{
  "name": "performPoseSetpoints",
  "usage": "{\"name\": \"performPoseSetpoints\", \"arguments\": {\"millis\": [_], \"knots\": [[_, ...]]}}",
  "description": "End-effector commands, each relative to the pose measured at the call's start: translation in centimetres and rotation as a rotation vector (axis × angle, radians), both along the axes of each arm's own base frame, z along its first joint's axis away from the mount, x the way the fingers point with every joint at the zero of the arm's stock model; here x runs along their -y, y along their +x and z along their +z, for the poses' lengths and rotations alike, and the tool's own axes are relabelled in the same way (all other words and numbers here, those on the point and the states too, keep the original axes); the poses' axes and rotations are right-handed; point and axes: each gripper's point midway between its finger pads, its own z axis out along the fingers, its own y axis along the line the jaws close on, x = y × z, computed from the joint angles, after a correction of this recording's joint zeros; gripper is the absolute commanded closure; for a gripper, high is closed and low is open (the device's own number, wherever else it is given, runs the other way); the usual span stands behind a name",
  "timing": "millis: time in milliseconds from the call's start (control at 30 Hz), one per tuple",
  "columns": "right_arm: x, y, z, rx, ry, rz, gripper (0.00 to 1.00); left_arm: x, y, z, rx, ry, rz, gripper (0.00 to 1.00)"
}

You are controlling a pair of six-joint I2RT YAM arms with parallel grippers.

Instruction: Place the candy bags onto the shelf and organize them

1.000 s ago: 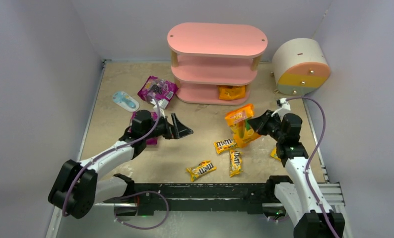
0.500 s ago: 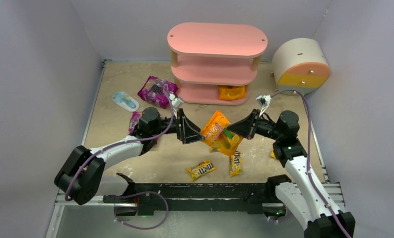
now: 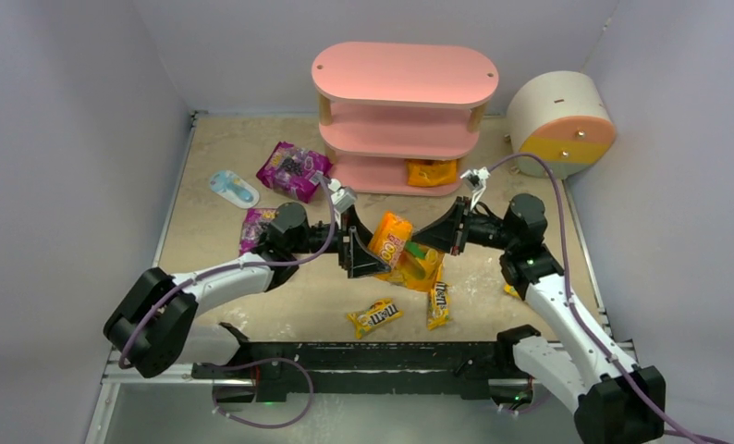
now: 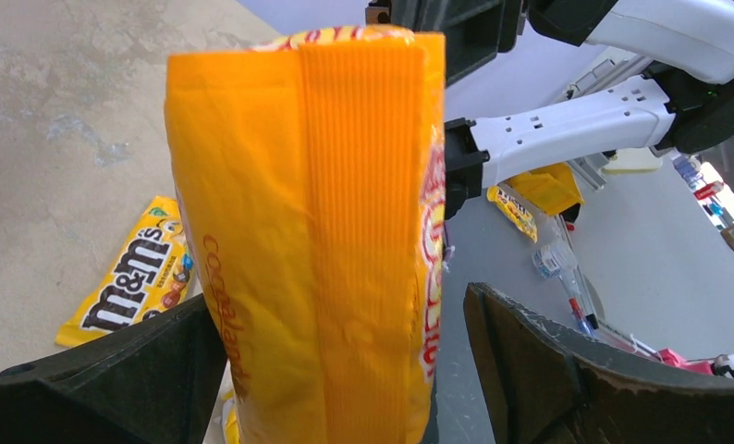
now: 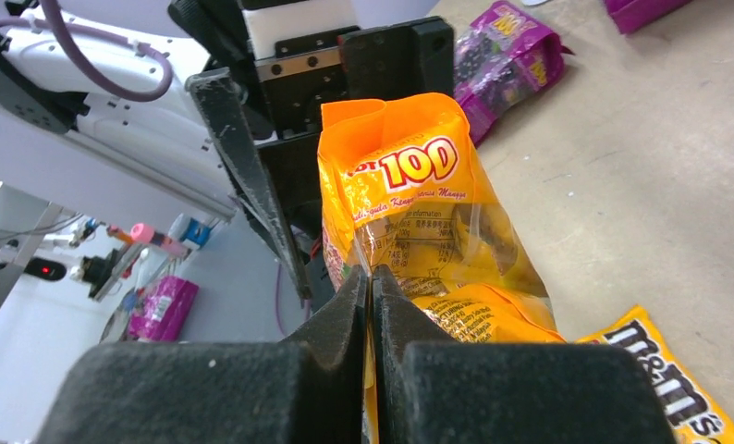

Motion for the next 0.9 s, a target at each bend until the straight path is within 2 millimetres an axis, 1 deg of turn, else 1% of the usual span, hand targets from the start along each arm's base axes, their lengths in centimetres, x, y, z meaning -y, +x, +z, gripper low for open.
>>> {"name": "performPoseSetpoints", "arguments": {"millis": [0,33,133,167,233,267,300,333,367,400,433,500,567,600,667,700,767,833,867], "knots": [[-1.4,-0.4,4.3,0.120,0.054,0.055,1.00,1.4,-1.1,4.1,0.088,-0.122,-0.095,0.10],[-1.5,-0.3,4.3,0.117,0.051,0.054,1.00,1.5,-1.3,4.4,0.081,-0.137,-0.113,0.19],[-1.5,0.5,4.3,0.126,0.038,0.024,1.00,1.5,-1.9,5.3,0.047,-0.171,-0.138,0.54],[-1.5,0.8,4.4,0.133,0.035,0.018,1.00,1.5,-1.8,5.4,0.034,-0.171,-0.128,0.63],[-1.6,1.7,4.6,0.137,0.037,-0.002,1.00,1.5,-0.9,5.1,0.002,-0.156,-0.060,0.77],[-1.8,2.4,4.4,0.133,0.034,-0.012,0.96,1.5,-0.4,4.9,-0.009,-0.151,-0.026,0.82],[-1.9,3.1,4.3,0.136,0.027,-0.027,0.87,1.5,0.0,4.8,-0.021,-0.150,0.002,0.88],[-1.9,3.8,3.9,0.139,0.001,-0.043,0.73,1.4,0.0,4.8,-0.036,-0.150,0.010,0.91],[-1.8,4.5,3.4,0.131,-0.031,-0.060,0.56,1.4,-0.1,4.9,-0.054,-0.152,0.005,0.95],[-1.5,5.6,3.3,0.134,-0.071,-0.109,0.44,1.4,-0.3,5.1,-0.071,-0.151,-0.003,0.99],[-0.8,7.1,3.0,0.155,-0.118,-0.190,0.36,1.3,-0.5,5.2,-0.099,-0.138,-0.011,1.00],[0.4,9.0,3.4,0.253,-0.196,-0.292,0.24,1.2,-0.6,5.3,-0.125,-0.105,-0.016,1.00],[2.3,10.8,4.5,0.411,-0.261,-0.422,0.16,0.6,0.0,6.0,-0.141,-0.086,0.008,1.00],[3.2,11.3,5.0,0.508,-0.294,-0.467,0.15,0.2,0.5,6.6,-0.143,-0.087,0.027,1.00],[4.7,11.5,5.8,0.698,-0.346,-0.534,0.15,-1.1,1.7,7.7,-0.161,-0.084,0.077,1.00],[5.2,11.4,6.3,0.802,-0.374,-0.551,0.14,-1.9,2.6,8.1,-0.179,-0.079,0.114,1.00],[6.1,10.7,6.4,0.967,-0.432,-0.561,0.14,-3.8,4.3,8.8,-0.219,-0.076,0.189,1.00],[6.0,9.7,6.4,1.132,-0.461,-0.527,0.14,-5.3,5.6,9.7,-0.255,-0.087,0.247,1.00],[5.4,9.0,5.9,1.224,-0.476,-0.459,0.14,-5.9,6.0,10.1,-0.280,-0.097,0.255,1.00]]}}
